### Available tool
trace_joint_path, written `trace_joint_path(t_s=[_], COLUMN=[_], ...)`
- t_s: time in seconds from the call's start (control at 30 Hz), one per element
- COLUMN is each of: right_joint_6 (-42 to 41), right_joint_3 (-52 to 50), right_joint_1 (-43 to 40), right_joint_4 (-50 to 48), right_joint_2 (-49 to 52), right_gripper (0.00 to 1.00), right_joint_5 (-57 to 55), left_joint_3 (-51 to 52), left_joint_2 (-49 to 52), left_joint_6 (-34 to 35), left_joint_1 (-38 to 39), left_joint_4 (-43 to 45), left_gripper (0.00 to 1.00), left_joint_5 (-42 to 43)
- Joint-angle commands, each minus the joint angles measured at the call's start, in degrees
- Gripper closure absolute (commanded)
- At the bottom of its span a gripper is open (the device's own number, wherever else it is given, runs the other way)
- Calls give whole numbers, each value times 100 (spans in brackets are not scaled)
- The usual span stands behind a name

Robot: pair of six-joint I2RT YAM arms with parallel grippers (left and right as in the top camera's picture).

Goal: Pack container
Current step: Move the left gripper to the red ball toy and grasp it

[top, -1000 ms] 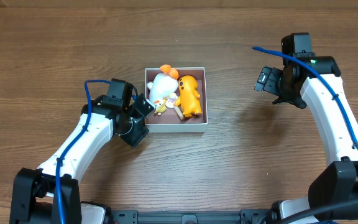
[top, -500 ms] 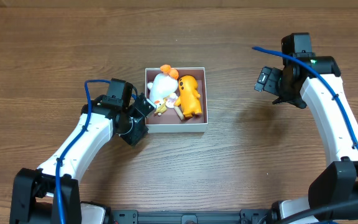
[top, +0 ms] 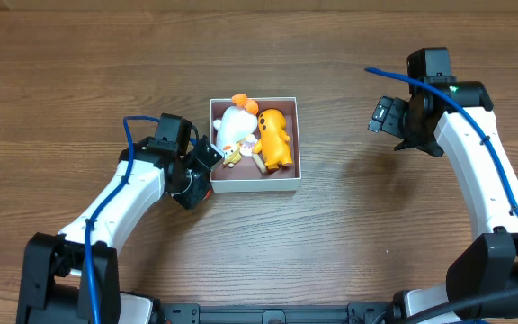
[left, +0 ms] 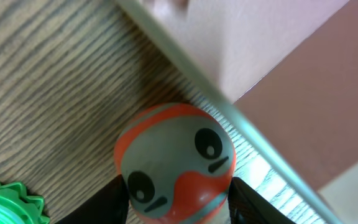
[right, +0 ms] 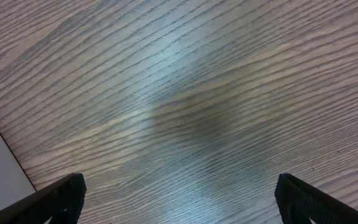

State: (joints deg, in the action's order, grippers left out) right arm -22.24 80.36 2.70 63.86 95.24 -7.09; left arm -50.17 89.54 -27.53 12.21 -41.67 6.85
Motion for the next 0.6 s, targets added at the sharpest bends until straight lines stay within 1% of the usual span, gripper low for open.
trace_joint_path(t_s=[0.0,0.07,0.1,0.13,0.4,0.57], right_joint_6=[11,11,11,11,11,11], right_joint_3=[103,103,103,103,103,103], right_joint_1=[-15,-15,-15,-15,-15,-15], right_joint_4=[-31,-31,-31,-31,-31,-31], right_joint_2=[9,9,9,9,9,9], right_gripper=[0,0,0,0,0,0], right_joint_5=[-79,-79,-79,-79,-79,-79], left_joint_3=[131,129,127,127,70,-295], left_joint_2=[295,293,293,293,293,177], left_joint_6=[55,52,52,52,140,273], left_joint_1=[13,13,13,13,13,13], left_joint_4=[-46,-46,-46,-48,-57,-308], left_gripper=[60,75,90,96,96,96], left_joint_5=[216,216,214,212,197,-13])
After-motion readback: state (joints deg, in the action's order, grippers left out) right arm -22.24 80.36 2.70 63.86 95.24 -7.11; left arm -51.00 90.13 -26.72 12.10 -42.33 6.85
